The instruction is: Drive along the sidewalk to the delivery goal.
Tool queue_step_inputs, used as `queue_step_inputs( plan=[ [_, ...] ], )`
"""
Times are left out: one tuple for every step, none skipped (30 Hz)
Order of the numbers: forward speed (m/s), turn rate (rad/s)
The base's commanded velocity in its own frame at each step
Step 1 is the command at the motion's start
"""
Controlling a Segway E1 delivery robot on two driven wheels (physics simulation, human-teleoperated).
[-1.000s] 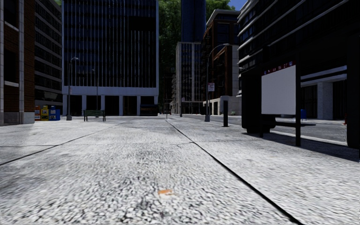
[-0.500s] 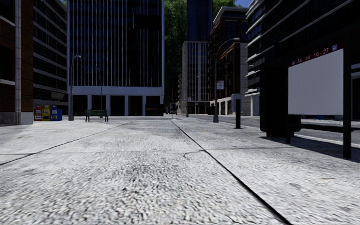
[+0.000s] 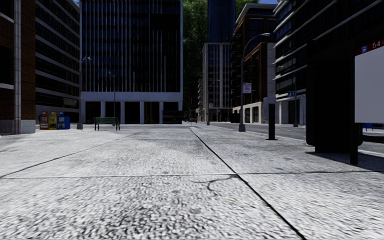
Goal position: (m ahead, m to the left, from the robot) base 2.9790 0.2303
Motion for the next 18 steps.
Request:
queue_step_inputs(
  plan=[
    [2.0,0.27],
    [2.0,0.27],
    [2.0,0.27],
    [2.0,0.27],
    [2.0,0.27],
    [2.0,0.27],
    [2.0,0.27],
    [2.0,0.27],
    [2.0,0.27],
    [2.0,0.27],
    [2.0,0.27],
    [2.0,0.27],
    [2.0,0.14],
    [2.0,0.14],
    [2.0,0.02],
    [2.0,0.0],
    [2.0,0.0],
    [2.0,0.0]
  ],
)
